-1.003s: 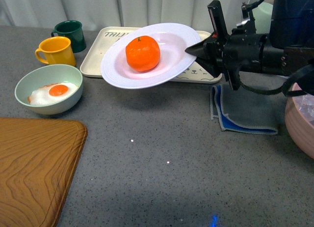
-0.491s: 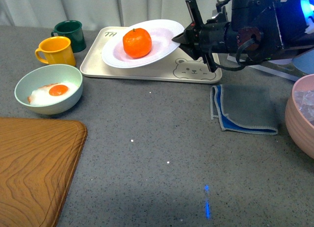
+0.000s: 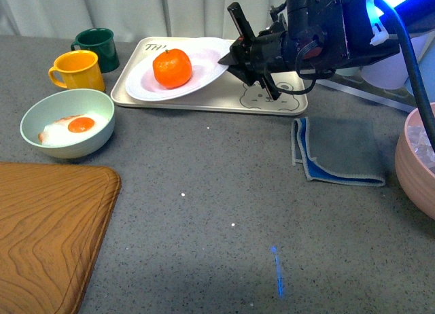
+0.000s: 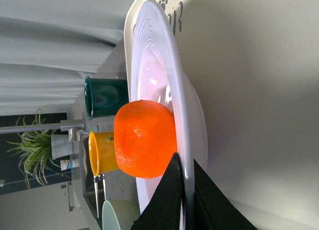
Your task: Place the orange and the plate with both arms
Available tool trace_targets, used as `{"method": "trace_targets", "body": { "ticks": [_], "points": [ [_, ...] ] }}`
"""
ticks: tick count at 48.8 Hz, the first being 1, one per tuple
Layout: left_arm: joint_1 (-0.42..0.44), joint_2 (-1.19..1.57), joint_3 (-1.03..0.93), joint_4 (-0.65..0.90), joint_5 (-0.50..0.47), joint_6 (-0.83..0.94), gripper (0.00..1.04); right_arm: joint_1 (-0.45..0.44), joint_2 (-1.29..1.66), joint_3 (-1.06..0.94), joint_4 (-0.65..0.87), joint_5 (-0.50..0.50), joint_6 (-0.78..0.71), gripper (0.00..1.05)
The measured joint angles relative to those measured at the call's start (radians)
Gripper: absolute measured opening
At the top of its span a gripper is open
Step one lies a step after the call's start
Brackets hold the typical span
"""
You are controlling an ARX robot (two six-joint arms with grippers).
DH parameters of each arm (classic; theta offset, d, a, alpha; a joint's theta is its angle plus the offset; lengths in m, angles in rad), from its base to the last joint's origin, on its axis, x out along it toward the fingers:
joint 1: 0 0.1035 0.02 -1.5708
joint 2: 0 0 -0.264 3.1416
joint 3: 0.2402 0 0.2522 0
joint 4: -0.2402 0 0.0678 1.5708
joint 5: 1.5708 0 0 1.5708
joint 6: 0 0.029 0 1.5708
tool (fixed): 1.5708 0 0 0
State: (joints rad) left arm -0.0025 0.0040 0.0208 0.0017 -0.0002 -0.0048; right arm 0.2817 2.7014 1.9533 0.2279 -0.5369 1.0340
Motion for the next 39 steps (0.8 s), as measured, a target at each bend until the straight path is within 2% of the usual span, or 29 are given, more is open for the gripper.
{"method": "trace_targets", "body": {
  "ticks": [7, 13, 17, 25, 27, 32, 38, 39],
  "points": [
    [0.0, 0.0, 0.0, 0.0, 0.0, 0.0, 0.98, -0.005, -0.004, -0.024, 0.01, 0.026, -0.029, 0.35],
    [0.0, 0.0, 0.0, 0.0, 0.0, 0.0, 0.98, -0.011, -0.031, -0.063, 0.009, 0.046, -0.07, 0.55],
    [0.0, 0.0, 0.0, 0.0, 0.0, 0.0, 0.98, -0.019, -0.082, -0.111, 0.027, 0.054, -0.109, 0.72],
    [0.0, 0.0, 0.0, 0.0, 0.0, 0.0, 0.98, -0.02, -0.185, -0.168, -0.035, 0.132, -0.256, 0.95],
    [0.0, 0.0, 0.0, 0.0, 0.0, 0.0, 0.98, -0.018, -0.21, -0.183, -0.041, 0.162, -0.299, 0.97],
    [0.0, 0.0, 0.0, 0.0, 0.0, 0.0, 0.98, -0.013, -0.278, -0.238, -0.04, 0.253, -0.427, 0.94],
    [0.0, 0.0, 0.0, 0.0, 0.0, 0.0, 0.98, -0.006, -0.368, -0.346, 0.027, 0.356, -0.588, 0.95],
    [0.0, 0.0, 0.0, 0.0, 0.0, 0.0, 0.98, -0.006, -0.401, -0.386, 0.028, 0.374, -0.651, 0.95]
  ]
}}
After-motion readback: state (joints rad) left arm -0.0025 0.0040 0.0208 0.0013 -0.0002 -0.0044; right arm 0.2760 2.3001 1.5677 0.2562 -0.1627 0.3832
